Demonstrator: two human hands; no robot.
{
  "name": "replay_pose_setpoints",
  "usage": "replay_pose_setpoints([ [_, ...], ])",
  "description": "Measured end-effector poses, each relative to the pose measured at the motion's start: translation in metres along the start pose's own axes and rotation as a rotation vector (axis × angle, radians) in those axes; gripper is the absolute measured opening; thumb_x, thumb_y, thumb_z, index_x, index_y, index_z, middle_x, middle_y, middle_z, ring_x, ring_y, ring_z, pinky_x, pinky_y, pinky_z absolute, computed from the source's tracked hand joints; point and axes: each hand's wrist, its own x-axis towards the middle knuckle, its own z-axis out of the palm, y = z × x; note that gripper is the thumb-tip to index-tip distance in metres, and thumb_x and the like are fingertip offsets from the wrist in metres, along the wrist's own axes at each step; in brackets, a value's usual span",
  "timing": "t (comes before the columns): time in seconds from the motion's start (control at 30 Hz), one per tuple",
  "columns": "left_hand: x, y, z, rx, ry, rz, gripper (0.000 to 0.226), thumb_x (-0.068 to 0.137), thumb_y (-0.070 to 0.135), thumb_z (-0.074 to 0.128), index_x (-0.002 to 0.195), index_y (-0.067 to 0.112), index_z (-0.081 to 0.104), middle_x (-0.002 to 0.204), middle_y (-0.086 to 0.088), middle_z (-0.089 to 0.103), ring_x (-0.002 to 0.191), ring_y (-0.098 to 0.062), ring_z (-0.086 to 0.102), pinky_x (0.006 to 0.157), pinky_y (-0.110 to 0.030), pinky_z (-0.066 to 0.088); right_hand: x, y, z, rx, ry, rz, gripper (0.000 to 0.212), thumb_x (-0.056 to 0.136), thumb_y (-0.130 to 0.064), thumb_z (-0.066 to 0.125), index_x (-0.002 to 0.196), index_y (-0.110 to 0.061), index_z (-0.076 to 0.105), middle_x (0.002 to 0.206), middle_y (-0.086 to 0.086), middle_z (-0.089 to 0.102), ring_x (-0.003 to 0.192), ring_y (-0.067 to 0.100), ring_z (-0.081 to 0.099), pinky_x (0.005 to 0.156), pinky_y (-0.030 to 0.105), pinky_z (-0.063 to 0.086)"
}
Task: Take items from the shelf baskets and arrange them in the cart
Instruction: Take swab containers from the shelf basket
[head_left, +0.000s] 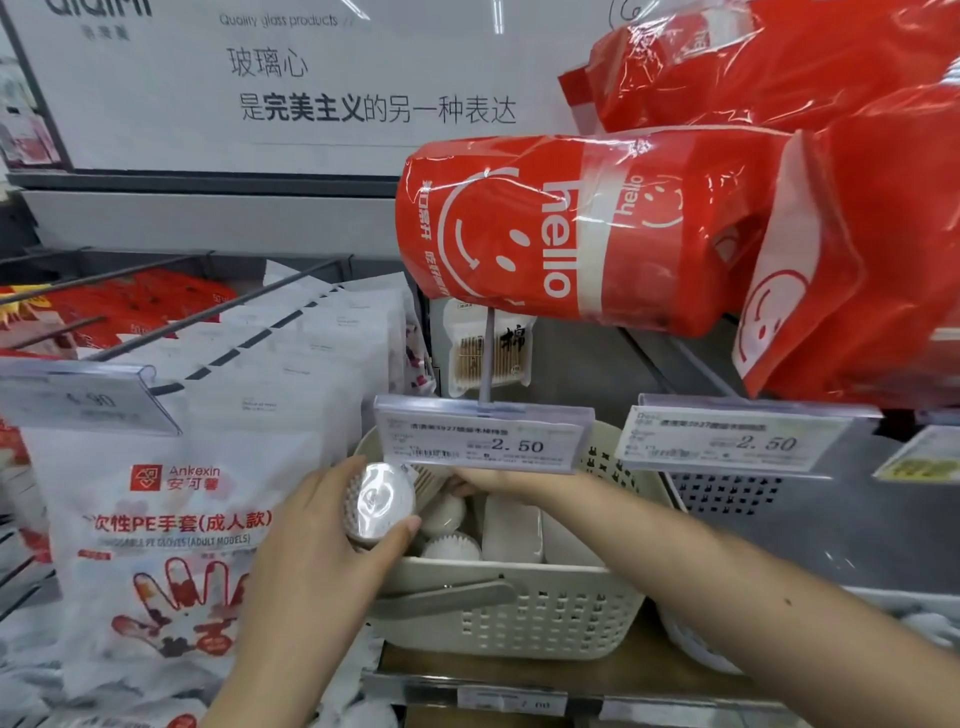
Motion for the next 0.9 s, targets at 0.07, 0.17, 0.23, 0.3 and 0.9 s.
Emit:
replay_pose_setpoints([
  [0.07, 0.001, -0.001, 0.001, 0.000, -0.025, 0.012, 0.059, 0.072, 0.048, 0.073, 0.123, 0.025, 0.055, 0.107, 0.017, 0.052, 0.103, -0.008, 0.049, 0.075, -0.026, 0.036, 0.002, 0.007, -0.001, -0.026, 0.039, -0.003, 0.032, 0.101, -0.018, 0.046, 0.125, 0.003, 0.050, 0.135, 0.027, 0.050, 0.127, 0.037, 0.047, 0.106, 0.037, 0.041],
  [0.17, 0.003, 0.000, 0.002, 0.027, -0.042, 0.013, 0.061, 0.073, 0.049, 0.072, 0.126, 0.025, 0.055, 0.116, 0.010, 0.057, 0.109, -0.013, 0.051, 0.078, -0.028, 0.039, 0.002, 0.005, 0.000, -0.045, 0.006, -0.073, 0.038, 0.099, -0.028, 0.050, 0.130, -0.006, 0.052, 0.133, 0.016, 0.055, 0.122, 0.027, 0.051, 0.099, 0.023, 0.043],
  [0.23, 0.003, 0.001, 0.003, 0.033, -0.044, 0.019, 0.060, 0.073, 0.050, 0.071, 0.125, 0.026, 0.055, 0.116, 0.011, 0.058, 0.109, -0.013, 0.052, 0.078, -0.029, 0.040, 0.001, -0.004, 0.000, -0.034, -0.028, -0.135, 0.034, 0.101, -0.023, 0.047, 0.129, -0.004, 0.053, 0.131, 0.019, 0.055, 0.119, 0.028, 0.053, 0.089, 0.012, 0.046],
  [0.3, 0.005, 0.003, 0.003, 0.043, -0.054, 0.036, 0.056, 0.073, 0.048, 0.071, 0.123, 0.029, 0.055, 0.112, 0.014, 0.056, 0.105, -0.009, 0.052, 0.074, -0.028, 0.038, 0.000, -0.007, 0.001, -0.019, -0.031, -0.162, 0.036, 0.101, -0.023, 0.048, 0.133, -0.007, 0.051, 0.134, 0.014, 0.054, 0.123, 0.024, 0.051, 0.096, 0.012, 0.043],
  [0.9, 0.064, 0.010, 0.030, 0.841, -0.516, 0.244, 0.027, 0.081, 0.034, 0.060, 0.108, 0.028, 0.060, 0.107, 0.007, 0.065, 0.109, -0.014, 0.055, 0.088, -0.033, 0.024, 0.017, 0.010, 0.006, -0.185, 0.023, -0.157, 0.021, 0.083, -0.023, 0.073, 0.085, -0.030, 0.053, 0.091, -0.007, 0.059, 0.085, 0.008, 0.057, 0.076, 0.019, 0.043],
])
